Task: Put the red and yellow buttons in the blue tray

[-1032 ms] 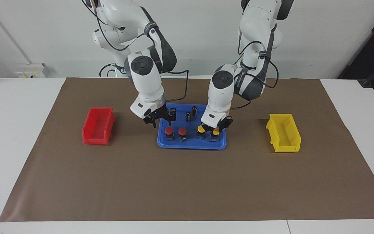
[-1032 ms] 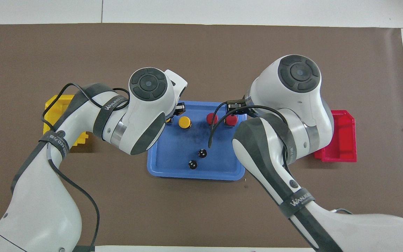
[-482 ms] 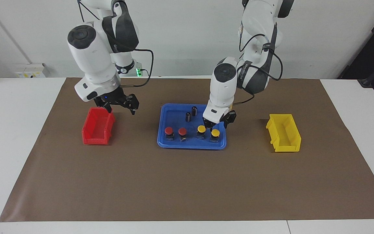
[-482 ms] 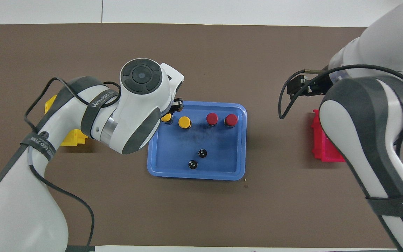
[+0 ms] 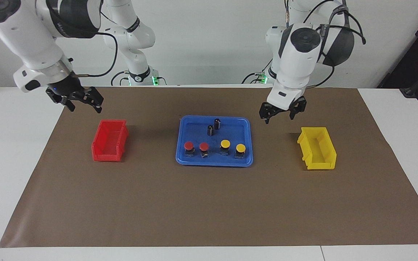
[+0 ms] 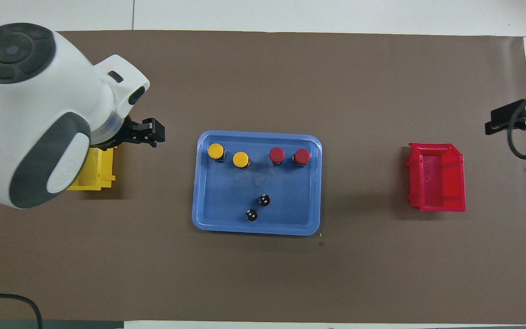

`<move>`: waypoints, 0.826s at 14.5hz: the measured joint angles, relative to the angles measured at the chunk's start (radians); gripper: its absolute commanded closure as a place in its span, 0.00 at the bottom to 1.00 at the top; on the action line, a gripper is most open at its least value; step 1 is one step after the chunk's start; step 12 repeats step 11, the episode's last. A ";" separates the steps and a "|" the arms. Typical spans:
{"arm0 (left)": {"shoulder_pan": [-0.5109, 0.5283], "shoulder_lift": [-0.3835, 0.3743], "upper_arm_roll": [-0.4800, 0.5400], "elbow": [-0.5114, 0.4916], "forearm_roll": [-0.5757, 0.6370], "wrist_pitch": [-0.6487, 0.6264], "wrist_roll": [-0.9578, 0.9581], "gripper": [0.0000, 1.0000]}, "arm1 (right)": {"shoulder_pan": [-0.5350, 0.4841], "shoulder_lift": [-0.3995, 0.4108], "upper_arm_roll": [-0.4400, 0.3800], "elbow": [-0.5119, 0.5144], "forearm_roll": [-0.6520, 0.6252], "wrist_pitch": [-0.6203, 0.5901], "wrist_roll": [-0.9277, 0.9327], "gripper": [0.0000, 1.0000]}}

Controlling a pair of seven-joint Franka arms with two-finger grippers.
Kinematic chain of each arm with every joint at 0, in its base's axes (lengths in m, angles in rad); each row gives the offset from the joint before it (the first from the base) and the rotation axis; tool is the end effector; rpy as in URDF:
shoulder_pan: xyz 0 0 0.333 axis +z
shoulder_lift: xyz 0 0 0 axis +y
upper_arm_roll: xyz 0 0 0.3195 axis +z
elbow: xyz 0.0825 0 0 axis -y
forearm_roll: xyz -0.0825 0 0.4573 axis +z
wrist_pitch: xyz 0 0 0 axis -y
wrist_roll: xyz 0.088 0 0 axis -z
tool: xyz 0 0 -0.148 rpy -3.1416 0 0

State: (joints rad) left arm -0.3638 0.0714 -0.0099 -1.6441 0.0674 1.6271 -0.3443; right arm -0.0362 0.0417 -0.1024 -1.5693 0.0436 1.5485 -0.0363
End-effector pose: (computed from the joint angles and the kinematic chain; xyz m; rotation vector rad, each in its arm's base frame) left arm 0.6032 -0.2261 0.5066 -3.0466 0.0551 0.0906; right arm 0.6295 -0.0802 0.5599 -3.0916 0.1589 0.0907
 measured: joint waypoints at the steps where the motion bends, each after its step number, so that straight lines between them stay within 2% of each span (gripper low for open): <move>1: 0.046 -0.027 0.001 0.000 -0.012 -0.030 0.075 0.00 | -0.027 -0.002 0.003 0.001 -0.017 -0.003 -0.031 0.00; 5: 0.202 -0.123 0.005 -0.003 -0.067 -0.092 0.243 0.00 | -0.062 -0.026 0.020 0.001 -0.067 -0.027 -0.090 0.00; 12: 0.232 -0.142 0.005 -0.004 -0.069 -0.095 0.269 0.00 | -0.060 -0.031 0.036 -0.002 -0.068 -0.053 -0.066 0.00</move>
